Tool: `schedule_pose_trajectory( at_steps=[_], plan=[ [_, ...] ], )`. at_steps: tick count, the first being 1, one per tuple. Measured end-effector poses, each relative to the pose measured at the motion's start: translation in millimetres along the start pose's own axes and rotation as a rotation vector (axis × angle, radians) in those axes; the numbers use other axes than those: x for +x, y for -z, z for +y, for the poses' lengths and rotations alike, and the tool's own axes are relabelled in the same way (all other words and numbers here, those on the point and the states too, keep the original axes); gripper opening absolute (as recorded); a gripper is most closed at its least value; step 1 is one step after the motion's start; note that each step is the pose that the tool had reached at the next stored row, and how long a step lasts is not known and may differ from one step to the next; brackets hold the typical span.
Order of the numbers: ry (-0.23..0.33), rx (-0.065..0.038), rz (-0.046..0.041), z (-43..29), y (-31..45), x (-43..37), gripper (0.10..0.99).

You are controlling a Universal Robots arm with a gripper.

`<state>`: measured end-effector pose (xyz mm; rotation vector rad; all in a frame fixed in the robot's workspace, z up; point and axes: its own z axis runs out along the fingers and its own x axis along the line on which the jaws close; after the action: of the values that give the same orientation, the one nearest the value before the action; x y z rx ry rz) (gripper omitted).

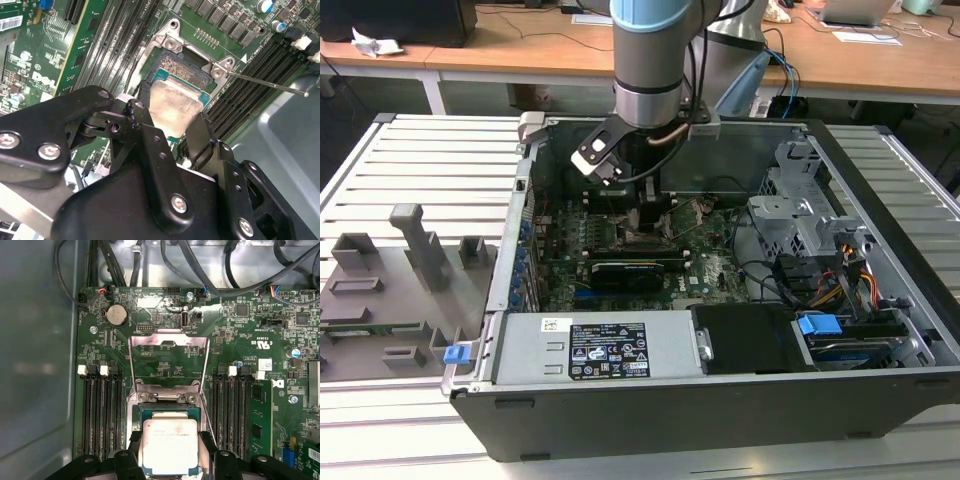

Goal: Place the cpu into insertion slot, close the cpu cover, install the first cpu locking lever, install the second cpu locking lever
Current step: 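Place the cpu into insertion slot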

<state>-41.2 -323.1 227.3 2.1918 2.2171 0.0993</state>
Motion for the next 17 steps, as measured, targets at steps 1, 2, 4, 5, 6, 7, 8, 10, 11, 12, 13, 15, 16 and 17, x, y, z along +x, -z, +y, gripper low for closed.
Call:
schedule_pose_trajectory(
  at_steps=[1, 2, 4, 5, 6, 7, 8, 10, 11, 12, 13, 15, 16, 17],
  plan=[
    [0.0, 0.0, 0.0, -0.3, -0.9, 0.2, 0.529],
    [0.0, 0.0, 0.0, -0.5, -2.1, 0.5, 0.529],
    [0.0, 0.0, 0.0, -1.3, -5.2, 1.2, 0.529],
    [0.0, 0.0, 0.0, -1.8, -6.5, 1.3, 0.529],
    [-0.001, 0.0, 0.0, -2.2, -7.2, 1.3, 0.529],
    [-0.004, 0.0, -0.0003, -3.0, -7.9, 1.3, 0.529],
    [-0.008, 0.0, -0.0005, -3.4, -8.9, 1.3, 0.529],
    [-0.012, 0.0, -0.0008, -3.9, -10.4, 1.3, 0.529],
    [-0.012, 0.0, -0.0008, -3.9, -11.2, 1.2, 0.529],
    [-0.012, 0.0, -0.0008, -4.0, -12.6, 1.2, 0.529],
    [-0.012, 0.0, -0.0008, -4.1, -13.6, 1.2, 0.529],
    [-0.013, 0.0, -0.0009, -4.3, -16.1, 1.1, 0.529],
    [-0.013, 0.0, -0.0008, -4.3, -17.5, 1.1, 0.529],
    [-0.013, 0.0, -0.0008, -4.4, -18.9, 1.1, 0.529]
  ],
)
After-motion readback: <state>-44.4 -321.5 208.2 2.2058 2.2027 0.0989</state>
